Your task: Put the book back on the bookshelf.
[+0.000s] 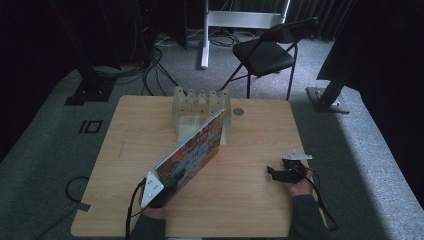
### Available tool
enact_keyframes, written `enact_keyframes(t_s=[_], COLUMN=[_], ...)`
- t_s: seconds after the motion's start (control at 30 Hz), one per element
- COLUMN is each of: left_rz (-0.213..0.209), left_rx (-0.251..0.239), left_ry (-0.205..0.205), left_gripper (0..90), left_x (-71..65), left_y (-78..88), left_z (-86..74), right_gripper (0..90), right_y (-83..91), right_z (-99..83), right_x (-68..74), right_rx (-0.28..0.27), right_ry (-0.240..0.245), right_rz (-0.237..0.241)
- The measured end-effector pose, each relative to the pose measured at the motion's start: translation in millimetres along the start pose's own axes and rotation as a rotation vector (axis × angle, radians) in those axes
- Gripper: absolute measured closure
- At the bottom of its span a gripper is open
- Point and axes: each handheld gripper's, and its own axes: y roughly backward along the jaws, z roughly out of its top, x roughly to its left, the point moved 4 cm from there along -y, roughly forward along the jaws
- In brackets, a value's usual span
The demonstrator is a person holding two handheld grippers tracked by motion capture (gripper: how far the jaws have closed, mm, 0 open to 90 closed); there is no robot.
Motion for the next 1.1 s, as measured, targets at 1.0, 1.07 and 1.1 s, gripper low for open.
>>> enact_keyframes(t_s=[1.0, 1.07, 1.1], left_rz=[0.05, 0.053, 0.055], left_rx=[0.005, 0.004, 0.002], left_ry=[0.076, 0.079, 0.08], left_gripper=[80.9, 80.9, 80.9], left_x=[7.9, 8.1, 8.4], left_y=[10.4, 11.1, 11.6], left_z=[2.8, 3.6, 4.2], right_gripper=[20.7, 20.7, 20.7], right_y=[0.0, 0.0, 0.0], right_z=[0.0, 0.0, 0.0], right_x=[0.2, 0.2, 0.3], right_rx=[0.0, 0.0, 0.0], right_ry=[0.005, 0.006, 0.005], right_rz=[0.004, 0.005, 0.005])
